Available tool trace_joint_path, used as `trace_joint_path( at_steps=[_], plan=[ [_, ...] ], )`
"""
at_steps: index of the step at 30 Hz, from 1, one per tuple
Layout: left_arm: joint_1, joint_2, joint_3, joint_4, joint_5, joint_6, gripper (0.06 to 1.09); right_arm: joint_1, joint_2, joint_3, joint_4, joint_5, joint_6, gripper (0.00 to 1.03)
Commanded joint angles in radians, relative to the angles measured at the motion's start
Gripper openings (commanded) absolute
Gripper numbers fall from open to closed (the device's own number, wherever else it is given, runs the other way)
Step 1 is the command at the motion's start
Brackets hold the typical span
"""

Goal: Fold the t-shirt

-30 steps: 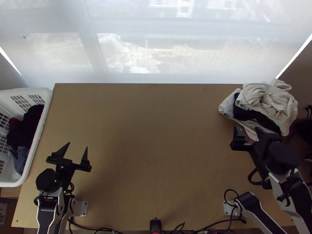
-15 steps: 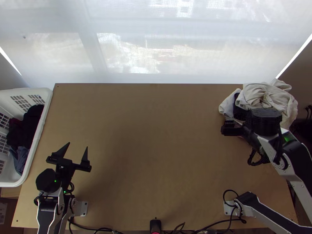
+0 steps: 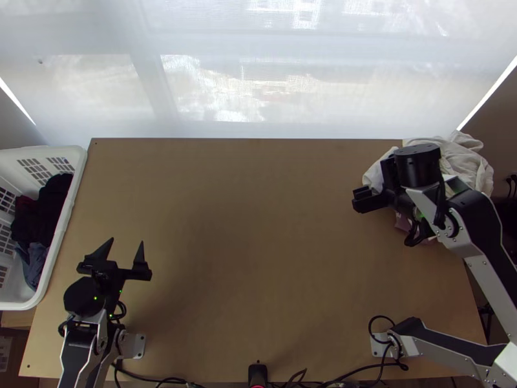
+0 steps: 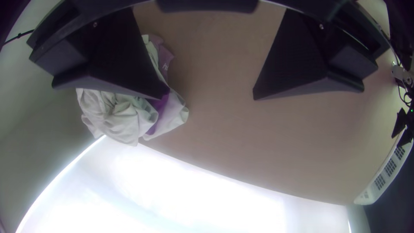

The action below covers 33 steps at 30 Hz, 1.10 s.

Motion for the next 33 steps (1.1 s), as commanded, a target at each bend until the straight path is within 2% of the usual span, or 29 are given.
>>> trace_joint_path(
  at_steps=[1,4,10,12,19,23,26,29,31,33],
  plan=[
    [0.174,0.500,0.309,-0.078,-0.072,-0.167,1.04,-0.002,0.050,0.016,-0.014,-0.003,-0.027,0.98],
    [0.360,0.776,0.555,-0.199,-0.010,-0.210,1.04,-0.001,0.056,0.003,-0.014,-0.007,-0.021,0.98],
    [0.504,0.936,0.727,-0.137,-0.004,-0.250,1.04,-0.007,0.071,-0.002,-0.014,-0.012,-0.014,0.98],
    [0.554,1.020,0.787,-0.163,-0.004,-0.257,1.04,-0.018,0.071,-0.011,-0.014,-0.012,-0.013,0.98],
    [0.705,1.511,1.253,-0.602,0.024,-0.348,1.04,-0.048,0.045,-0.063,-0.014,-0.017,-0.011,0.98],
    [0.788,1.638,1.420,-0.617,0.083,-0.432,1.04,-0.062,0.036,-0.085,-0.014,-0.018,-0.013,0.98],
    [0.849,1.718,1.523,-0.637,0.088,-0.395,1.04,-0.064,0.030,-0.089,-0.014,-0.020,-0.016,0.98],
    [0.920,1.850,1.658,-0.683,0.186,-0.273,1.04,-0.064,0.030,-0.091,-0.014,-0.018,-0.019,0.98],
    [0.959,1.965,1.771,-0.743,0.280,-0.311,1.04,-0.064,0.028,-0.092,-0.014,-0.020,-0.022,0.98],
    [0.970,2.057,1.850,-0.772,0.313,-0.309,1.04,-0.064,0.027,-0.094,-0.017,-0.018,-0.025,0.98]
  ],
)
